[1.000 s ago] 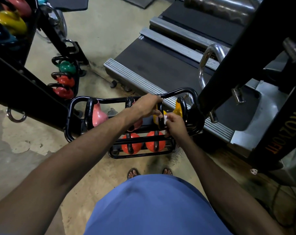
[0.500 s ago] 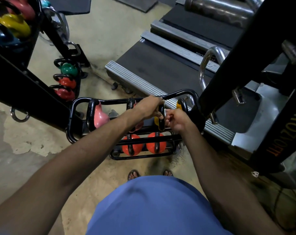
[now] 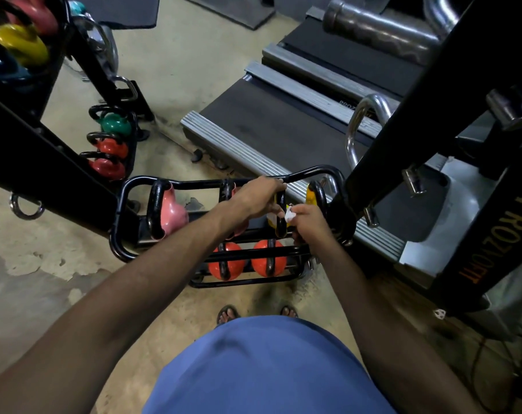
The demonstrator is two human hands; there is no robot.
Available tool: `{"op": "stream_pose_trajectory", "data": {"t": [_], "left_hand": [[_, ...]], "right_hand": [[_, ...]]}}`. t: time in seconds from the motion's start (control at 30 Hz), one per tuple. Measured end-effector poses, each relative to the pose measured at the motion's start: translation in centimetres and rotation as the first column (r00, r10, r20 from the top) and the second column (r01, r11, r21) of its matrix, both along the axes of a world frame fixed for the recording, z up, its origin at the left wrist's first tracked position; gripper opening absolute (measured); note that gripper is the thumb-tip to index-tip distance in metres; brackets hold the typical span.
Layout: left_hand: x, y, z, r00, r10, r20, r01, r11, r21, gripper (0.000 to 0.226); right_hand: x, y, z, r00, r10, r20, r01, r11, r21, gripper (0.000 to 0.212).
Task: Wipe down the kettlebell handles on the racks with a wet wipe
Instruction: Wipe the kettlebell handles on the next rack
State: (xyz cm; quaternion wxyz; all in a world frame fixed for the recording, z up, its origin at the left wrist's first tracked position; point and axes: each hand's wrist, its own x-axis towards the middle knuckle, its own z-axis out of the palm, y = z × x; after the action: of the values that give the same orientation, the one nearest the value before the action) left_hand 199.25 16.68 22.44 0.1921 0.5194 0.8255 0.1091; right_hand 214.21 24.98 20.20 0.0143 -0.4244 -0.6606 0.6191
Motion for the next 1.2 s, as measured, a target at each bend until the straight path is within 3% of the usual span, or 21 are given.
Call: {"op": "stream_pose_trajectory", "data": {"t": [0.07, 0.13, 0.23, 0.33, 0.4, 0.5, 0.6, 0.67, 0.73, 0.8, 0.93, 1.1, 1.13, 1.2], "left_hand": [[0.0, -0.2, 0.2, 1.0, 0.001, -0.006, -0.001, 1.0, -0.004, 0.076], [0.0, -0.6, 0.4, 1.0, 0.019, 0.014, -0.019, 1.0, 0.005, 0.086], [1.6, -1.8, 1.1, 0.985, 0.15, 0.091, -0.156, 0.986, 0.064, 0.096], [6.1, -4.3, 1.4, 0.955, 0.288, 0.077, -0.298, 0.93, 0.218, 0.081], [9.1, -6.2, 0.6, 0.967, 0.255, 0.01, -0.245, 0.918, 0.311, 0.065], [11.5, -8.0, -1.3, 0.991, 0.092, -0.092, -0.058, 0.945, 0.322, 0.05], [11.3, -7.9, -3.4, 0.968, -0.04, -0.247, 0.116, 0.945, 0.304, 0.06], [10.5, -7.2, -4.1, 0.945, -0.058, -0.322, 0.138, 0.963, 0.233, 0.066], [9.6, -6.7, -4.5, 0.928, -0.067, -0.367, 0.138, 0.976, 0.169, 0.068], [9.2, -6.6, -4.7, 0.911, -0.081, -0.404, 0.153, 0.977, 0.151, 0.066], [8.7, -6.8, -4.7, 0.903, -0.071, -0.423, 0.152, 0.975, 0.161, 0.067], [9.2, -6.4, -5.2, 0.918, -0.059, -0.393, 0.132, 0.978, 0.162, 0.063], [9.4, -6.3, -5.2, 0.927, -0.046, -0.371, 0.118, 0.978, 0.172, 0.064], [9.6, -6.1, -5.2, 0.941, -0.027, -0.337, 0.091, 0.98, 0.177, 0.067]], "right_hand": [[0.1, -0.7, -0.3, 0.999, -0.025, -0.038, 0.029, 0.993, 0.117, 0.02], [-0.1, -1.2, -0.1, 0.996, -0.022, -0.084, 0.049, 0.938, 0.343, 0.021], [0.1, -1.1, 0.6, 0.977, 0.19, -0.095, -0.056, 0.665, 0.745, 0.019], [0.2, 0.8, 0.9, 0.908, 0.413, 0.064, -0.222, 0.348, 0.911, 0.036], [-0.1, 2.4, 1.0, 0.836, 0.508, 0.21, -0.324, 0.147, 0.935, 0.024], [-1.0, 4.1, 2.1, 0.639, 0.599, 0.483, -0.523, -0.121, 0.844, 0.042], [-2.8, 4.5, 3.8, 0.391, 0.619, 0.681, -0.604, -0.385, 0.697, 0.038], [-4.1, 3.9, 5.1, 0.25, 0.584, 0.772, -0.65, -0.49, 0.581, 0.03], [-5.5, 3.3, 6.4, 0.139, 0.522, 0.841, -0.698, -0.551, 0.458, 0.029], [-6.9, 2.9, 7.4, 0.092, 0.455, 0.886, -0.716, -0.588, 0.377, 0.03], [-8.9, 2.9, 8.0, 0.095, 0.412, 0.906, -0.781, -0.534, 0.324, 0.029], [-9.3, 1.2, 7.9, -0.131, 0.489, 0.862, -0.857, -0.493, 0.149, 0.032], [-9.6, 1.5, 8.1, -0.125, 0.491, 0.862, -0.865, -0.479, 0.147, 0.024], [-10.1, 2.6, 8.4, -0.015, 0.475, 0.88, -0.857, -0.459, 0.233, 0.016]]}}
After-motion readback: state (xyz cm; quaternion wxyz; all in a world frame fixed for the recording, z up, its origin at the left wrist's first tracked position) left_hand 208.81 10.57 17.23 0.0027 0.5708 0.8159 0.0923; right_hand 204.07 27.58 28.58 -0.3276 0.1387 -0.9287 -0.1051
